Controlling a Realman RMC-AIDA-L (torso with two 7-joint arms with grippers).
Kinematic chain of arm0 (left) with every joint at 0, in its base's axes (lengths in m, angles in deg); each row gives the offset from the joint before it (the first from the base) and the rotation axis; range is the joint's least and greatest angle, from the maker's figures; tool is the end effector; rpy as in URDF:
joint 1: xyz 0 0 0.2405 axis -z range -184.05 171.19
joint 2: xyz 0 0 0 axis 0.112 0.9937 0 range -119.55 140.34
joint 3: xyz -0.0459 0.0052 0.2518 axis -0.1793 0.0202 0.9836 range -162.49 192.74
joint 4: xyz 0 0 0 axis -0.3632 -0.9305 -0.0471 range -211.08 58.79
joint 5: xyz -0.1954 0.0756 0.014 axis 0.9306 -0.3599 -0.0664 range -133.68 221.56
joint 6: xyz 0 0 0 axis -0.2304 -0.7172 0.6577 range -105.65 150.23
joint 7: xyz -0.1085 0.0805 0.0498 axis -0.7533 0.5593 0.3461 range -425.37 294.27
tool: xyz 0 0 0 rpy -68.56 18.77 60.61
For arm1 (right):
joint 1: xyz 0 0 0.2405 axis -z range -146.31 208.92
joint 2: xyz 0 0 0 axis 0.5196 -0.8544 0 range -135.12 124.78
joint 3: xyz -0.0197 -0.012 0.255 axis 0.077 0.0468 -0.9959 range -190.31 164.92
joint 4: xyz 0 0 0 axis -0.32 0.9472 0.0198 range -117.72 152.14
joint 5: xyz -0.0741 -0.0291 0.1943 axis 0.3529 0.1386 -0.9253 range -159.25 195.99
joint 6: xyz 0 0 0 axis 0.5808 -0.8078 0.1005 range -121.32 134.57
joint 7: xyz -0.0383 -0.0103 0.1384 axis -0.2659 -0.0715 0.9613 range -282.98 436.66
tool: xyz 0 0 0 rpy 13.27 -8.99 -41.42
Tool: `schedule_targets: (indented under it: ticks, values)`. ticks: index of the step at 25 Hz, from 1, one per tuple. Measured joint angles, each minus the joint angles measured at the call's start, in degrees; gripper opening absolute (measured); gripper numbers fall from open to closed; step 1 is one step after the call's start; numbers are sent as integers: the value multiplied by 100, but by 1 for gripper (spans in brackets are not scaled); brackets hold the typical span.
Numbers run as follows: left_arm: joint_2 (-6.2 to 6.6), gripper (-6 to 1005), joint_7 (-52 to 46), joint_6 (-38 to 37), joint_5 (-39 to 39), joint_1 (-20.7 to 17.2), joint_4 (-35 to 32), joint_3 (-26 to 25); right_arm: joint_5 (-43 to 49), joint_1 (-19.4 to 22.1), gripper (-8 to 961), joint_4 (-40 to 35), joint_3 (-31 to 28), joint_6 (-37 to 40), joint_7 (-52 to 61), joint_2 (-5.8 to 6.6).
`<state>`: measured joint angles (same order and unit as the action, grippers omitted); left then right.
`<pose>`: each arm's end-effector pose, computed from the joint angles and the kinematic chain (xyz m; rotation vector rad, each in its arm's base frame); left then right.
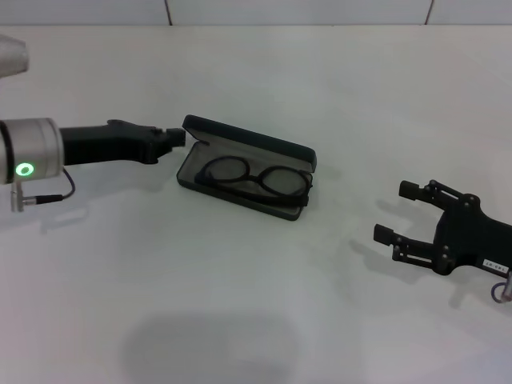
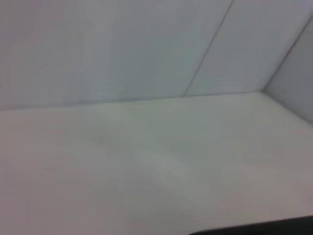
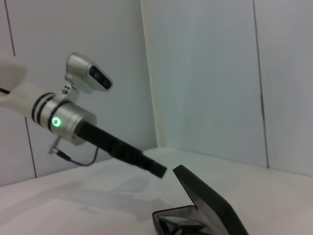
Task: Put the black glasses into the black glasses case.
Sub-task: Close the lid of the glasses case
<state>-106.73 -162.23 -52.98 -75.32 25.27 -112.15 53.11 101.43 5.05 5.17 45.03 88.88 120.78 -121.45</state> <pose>-0.2943 0.3594 0.0112 -2.4619 -1.0645 -0.5302 0.2919 0.2893 -0.0470 -2.5478 0.3957 0.8486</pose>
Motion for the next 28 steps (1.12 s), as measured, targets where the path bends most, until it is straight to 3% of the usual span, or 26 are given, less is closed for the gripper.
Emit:
schedule_targets:
  ticks: [5,10,13,17,25,28]
  values:
    - [-19,27,8,-686,651,-275,-624,16,0,-7,833,-5,-7,-9,0,0]
    - [-263,27,-312,-820,1025,-331,-1334,277,-2,-32,833,-11,-34,-62,0,0]
    - [-314,27,-655,-402,1178,-338,-1601,989,-9,-67,833,-15,-34,-100,0,0]
    - [-303,27,-1365,732,1420,-432,-2038,2404,-15,-71,833,-49,-34,-137,0,0]
    - [-299,28,-2406,2566,1545,-520,-2203,4091,-55,-125,833,-57,-41,-206,-16,0]
    - [-278,28,-2828,2995,1438,-534,-2226,4504,-89,-116,833,-56,-42,-221,-118,0]
